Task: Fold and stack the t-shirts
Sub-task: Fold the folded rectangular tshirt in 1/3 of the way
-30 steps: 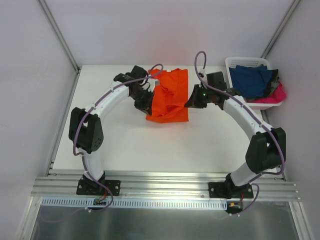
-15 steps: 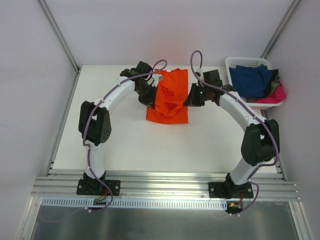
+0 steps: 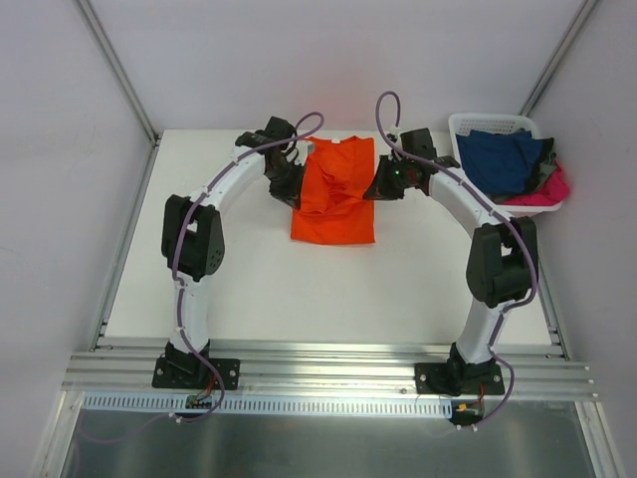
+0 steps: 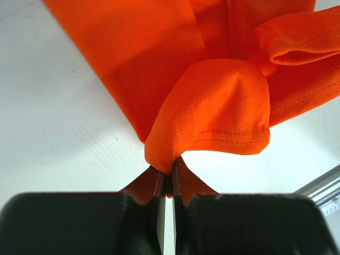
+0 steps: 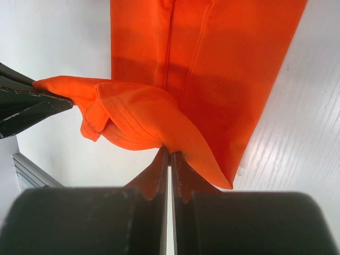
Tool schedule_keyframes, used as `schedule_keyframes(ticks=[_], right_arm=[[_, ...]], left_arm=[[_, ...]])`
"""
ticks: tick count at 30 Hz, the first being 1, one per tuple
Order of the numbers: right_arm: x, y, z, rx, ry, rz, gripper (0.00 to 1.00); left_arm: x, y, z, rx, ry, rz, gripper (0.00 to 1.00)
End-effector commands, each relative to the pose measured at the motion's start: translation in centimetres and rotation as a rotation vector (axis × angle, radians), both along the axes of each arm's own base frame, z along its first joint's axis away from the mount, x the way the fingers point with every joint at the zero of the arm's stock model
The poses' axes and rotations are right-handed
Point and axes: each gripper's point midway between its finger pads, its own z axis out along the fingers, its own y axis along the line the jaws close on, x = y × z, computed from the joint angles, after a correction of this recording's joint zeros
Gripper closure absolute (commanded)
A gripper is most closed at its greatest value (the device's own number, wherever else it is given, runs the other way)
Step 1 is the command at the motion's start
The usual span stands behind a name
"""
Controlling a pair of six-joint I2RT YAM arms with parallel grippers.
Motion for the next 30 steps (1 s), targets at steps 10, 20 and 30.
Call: schedule_keyframes(ticks=[10, 20, 30], right_arm=[[4.1, -0.1, 0.7, -0.002, -0.072, -0.013, 1.00], [4.6, -0.2, -0.5, -0.024, -0.065, -0.014, 1.00], [6.1, -0.3, -0.2, -0.039, -0.095, -0.027, 1.00]], left_arm=[[3.7, 1.0, -0.8, 0.040, -0.050, 0.030, 1.00], [5.2, 0.9, -1.6, 0.056, -0.073, 0.041, 1.00], [6.4, 0.7, -1.2, 0.056, -0.111, 0.049, 1.00]])
